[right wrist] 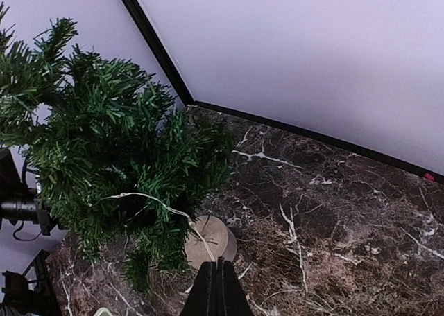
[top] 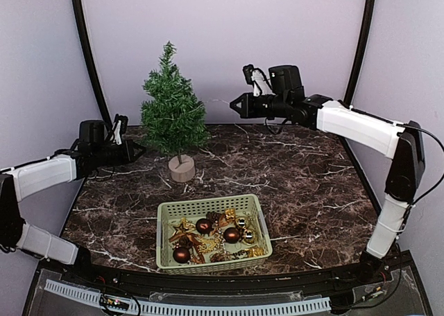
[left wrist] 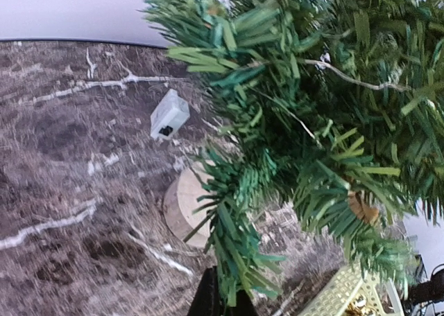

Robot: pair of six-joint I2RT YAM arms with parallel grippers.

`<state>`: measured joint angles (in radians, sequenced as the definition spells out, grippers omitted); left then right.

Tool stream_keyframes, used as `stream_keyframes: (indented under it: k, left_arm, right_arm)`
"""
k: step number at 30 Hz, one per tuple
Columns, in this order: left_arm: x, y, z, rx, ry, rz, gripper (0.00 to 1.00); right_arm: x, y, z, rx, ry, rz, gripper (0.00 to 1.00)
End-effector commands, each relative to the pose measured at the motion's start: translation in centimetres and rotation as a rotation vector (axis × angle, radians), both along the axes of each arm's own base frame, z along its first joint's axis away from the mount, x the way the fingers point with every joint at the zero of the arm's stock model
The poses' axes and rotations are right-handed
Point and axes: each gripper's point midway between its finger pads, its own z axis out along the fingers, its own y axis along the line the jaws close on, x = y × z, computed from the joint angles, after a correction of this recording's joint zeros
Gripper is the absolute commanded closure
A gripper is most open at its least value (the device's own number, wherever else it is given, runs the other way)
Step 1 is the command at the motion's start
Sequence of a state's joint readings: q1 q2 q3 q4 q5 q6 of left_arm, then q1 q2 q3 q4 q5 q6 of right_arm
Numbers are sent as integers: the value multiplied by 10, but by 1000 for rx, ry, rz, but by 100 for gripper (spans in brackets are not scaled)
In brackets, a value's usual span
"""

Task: Decorate the small christmas tree
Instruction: Wrap the side of the string light in the gap of the branches.

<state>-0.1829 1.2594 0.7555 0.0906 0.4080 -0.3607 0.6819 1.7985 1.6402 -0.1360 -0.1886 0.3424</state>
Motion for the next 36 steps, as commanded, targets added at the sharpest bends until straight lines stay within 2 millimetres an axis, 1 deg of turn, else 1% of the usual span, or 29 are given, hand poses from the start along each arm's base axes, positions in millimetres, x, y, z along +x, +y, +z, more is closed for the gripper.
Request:
stream_keyframes:
  k: [1, 2, 3, 4, 5, 6, 7, 9, 10, 11, 12, 13, 14, 15, 16, 17, 18, 19, 20, 22, 23, 25, 29, 31, 32, 33, 34, 35, 36]
  left_arm:
    - [29, 0, 40, -9, -155, -51, 94]
    - [33, 1, 44, 1, -160, -50, 89]
    - [34, 2, 47, 8, -162, -45, 77]
    - [35, 6, 52, 27, -170, -24, 69]
    - [34, 9, 54, 38, -173, -7, 56]
    - [31, 16, 58, 62, -181, 27, 50]
    - [28, 20, 60, 74, -183, 42, 41]
    - [16, 29, 61, 96, -182, 83, 33]
    - [6, 32, 60, 90, -173, 98, 32]
    - [-3, 31, 67, 59, -181, 99, 31]
    - [-10, 29, 57, 42, -152, 93, 29]
    - [-18, 25, 60, -5, -146, 85, 29]
    - [-25, 18, 50, -22, -123, 68, 28]
    - [-31, 13, 51, -54, -113, 63, 27]
    - [-38, 2, 45, -65, -100, 37, 26]
    - [-40, -4, 44, -83, -87, 34, 24]
    - [-47, -19, 41, -93, -83, -5, 23]
    - [-48, -26, 39, -111, -65, -11, 22]
    - [-52, -39, 41, -131, -71, -45, 21]
    - [-53, -54, 38, -169, -53, -75, 18]
    - [-50, -58, 35, -181, -44, -80, 17]
    - [-46, -64, 29, -188, -32, -87, 15]
    - [-37, -75, 29, -220, -36, -117, 12]
    - [-33, -78, 28, -224, -34, -124, 16]
    - [-30, -78, 23, -215, -25, -116, 18]
    - [-27, -78, 24, -209, -28, -112, 26]
    - [-24, -77, 21, -200, -24, -100, 31]
    - [-23, -76, 21, -199, -26, -95, 42]
    - [-21, -76, 22, -197, -29, -90, 48]
  right_arm:
    - [-19, 5, 42, 74, -71, 59, 100]
    - [-19, 7, 43, 76, -73, 62, 100]
    - [-19, 9, 45, 79, -75, 66, 100]
    - [-18, 11, 45, 81, -77, 69, 100]
    - [-18, 13, 44, 81, -77, 73, 100]
    - [-17, 15, 44, 83, -78, 75, 100]
    - [-17, 17, 43, 84, -75, 77, 100]
    - [-15, 19, 42, 88, -74, 80, 100]
    - [-15, 21, 41, 90, -73, 82, 100]
    - [-14, 21, 41, 93, -75, 83, 100]
    - [-15, 22, 41, 94, -74, 84, 100]
    - [-15, 23, 41, 95, -74, 85, 100]
    - [-14, 23, 41, 94, -73, 84, 100]
    - [-14, 24, 40, 94, -73, 84, 100]
    - [-14, 24, 40, 93, -73, 84, 100]
    - [-14, 24, 41, 93, -73, 83, 100]
    - [-14, 24, 41, 94, -74, 82, 100]
    - [-14, 24, 41, 93, -74, 81, 100]
    - [-14, 23, 41, 92, -73, 80, 100]
    - [-15, 23, 40, 91, -73, 78, 100]
    - [-15, 23, 40, 90, -73, 77, 100]
    - [-17, 23, 39, 88, -71, 79, 100]
    - [-22, 22, 37, 73, -70, 82, 100]
    - [-24, 20, 36, 62, -72, 77, 100]
    - [-25, 18, 36, 59, -75, 77, 100]
    - [-27, 17, 38, 58, -80, 76, 100]
    - [-28, 17, 38, 55, -80, 76, 100]
    - [-29, 16, 38, 52, -81, 75, 100]
    - [-30, 15, 39, 50, -83, 75, 100]
